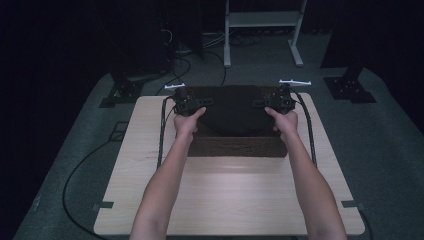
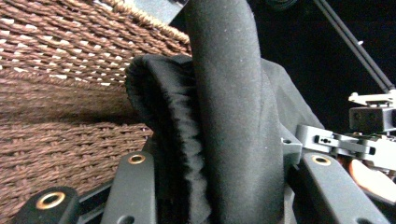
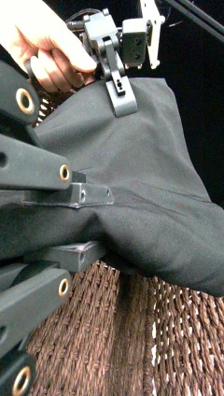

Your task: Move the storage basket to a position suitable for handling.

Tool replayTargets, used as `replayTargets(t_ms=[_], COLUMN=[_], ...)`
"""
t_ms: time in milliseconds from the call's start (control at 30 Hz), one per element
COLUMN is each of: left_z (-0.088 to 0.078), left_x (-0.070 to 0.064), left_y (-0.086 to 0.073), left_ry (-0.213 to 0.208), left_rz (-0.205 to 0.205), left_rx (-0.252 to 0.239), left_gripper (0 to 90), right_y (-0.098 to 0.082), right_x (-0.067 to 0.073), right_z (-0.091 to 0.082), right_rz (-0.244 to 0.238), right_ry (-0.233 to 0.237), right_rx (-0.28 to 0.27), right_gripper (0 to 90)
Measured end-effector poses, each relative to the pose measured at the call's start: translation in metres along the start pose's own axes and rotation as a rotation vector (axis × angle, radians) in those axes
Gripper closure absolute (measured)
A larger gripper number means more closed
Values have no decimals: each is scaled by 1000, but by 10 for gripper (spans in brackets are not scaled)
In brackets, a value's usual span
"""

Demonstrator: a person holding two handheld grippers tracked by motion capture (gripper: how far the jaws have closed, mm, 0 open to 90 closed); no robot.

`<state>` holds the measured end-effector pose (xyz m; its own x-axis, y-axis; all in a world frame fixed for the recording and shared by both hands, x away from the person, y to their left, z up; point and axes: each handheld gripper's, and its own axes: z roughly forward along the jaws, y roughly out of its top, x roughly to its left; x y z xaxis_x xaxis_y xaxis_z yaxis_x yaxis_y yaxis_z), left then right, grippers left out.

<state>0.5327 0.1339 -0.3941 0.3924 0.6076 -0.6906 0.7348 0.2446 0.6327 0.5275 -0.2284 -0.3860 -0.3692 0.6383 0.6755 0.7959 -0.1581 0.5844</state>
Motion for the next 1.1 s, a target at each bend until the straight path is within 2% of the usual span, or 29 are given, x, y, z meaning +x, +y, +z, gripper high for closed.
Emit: replayTargets(t_ms=[367,1100], left_z=[2,5], left_x=[-1,-1], left_y=[0,0], left_ry=[32,56], left_rz=[2,-4], left_rx=[27,48], left_gripper=[547,540], right_y=[-2,-4], right_x=[0,-2], right_z=[2,4], right_rz=[0,-1], right_ry=[-15,-36], right_rx=[17,46], right_gripper=[758,757])
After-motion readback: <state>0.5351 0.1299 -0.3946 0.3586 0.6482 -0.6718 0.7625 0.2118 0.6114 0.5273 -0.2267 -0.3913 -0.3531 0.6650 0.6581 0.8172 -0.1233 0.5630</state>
